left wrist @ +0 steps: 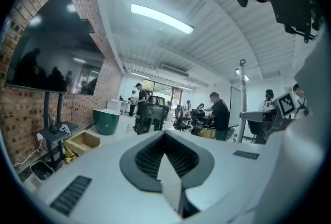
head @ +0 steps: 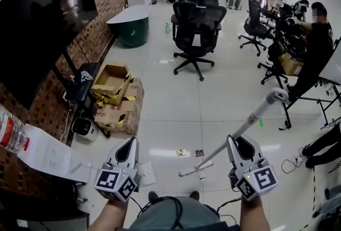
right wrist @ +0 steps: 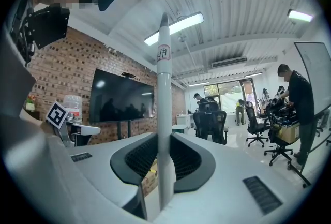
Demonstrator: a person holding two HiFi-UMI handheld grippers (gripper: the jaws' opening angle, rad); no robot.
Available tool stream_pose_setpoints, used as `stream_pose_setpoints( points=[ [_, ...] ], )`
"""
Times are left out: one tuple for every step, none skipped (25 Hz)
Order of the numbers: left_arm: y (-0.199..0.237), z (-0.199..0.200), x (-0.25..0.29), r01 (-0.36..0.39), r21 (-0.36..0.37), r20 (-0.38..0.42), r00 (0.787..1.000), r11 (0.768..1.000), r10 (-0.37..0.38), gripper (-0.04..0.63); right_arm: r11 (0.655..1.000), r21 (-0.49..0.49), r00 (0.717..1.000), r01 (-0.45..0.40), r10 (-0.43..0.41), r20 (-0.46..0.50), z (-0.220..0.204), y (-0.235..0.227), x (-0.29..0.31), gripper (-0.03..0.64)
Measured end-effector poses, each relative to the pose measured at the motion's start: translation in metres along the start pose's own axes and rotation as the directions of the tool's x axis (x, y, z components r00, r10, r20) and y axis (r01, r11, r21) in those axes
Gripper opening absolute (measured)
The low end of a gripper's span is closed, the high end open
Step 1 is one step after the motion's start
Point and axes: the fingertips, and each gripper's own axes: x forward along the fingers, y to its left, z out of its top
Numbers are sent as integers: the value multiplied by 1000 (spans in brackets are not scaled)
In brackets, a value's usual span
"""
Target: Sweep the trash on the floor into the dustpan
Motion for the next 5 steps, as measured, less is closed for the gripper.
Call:
stream_pose_setpoints(
  points=[
    [-1,-1,0,0,-1,-1,1000,1000,0,5,1000,1,1000,1,-1,-2,-1,-1,-2,103],
    [-2,-2,-1,1,-2,-2,1000,1000,-1,5,1000,2,1000,2,-2,-4,-2,-1,-4,103],
    [-2,-3,-2,1,-3,-3,1000,1000,-1,5,1000,3,1000,1,-1,-5,-3,0,-5,103],
    [-3,-3,-3,1,-2,-3,1000,1000,-1,5,1000,3,1000,0,0,-5,-4,1,-7,103],
    [-3,-4,-4,2,-1,-4,1000,1000,-2,5,1000,3,1000,-1,1,-5,-5,2,-8,103]
  ],
)
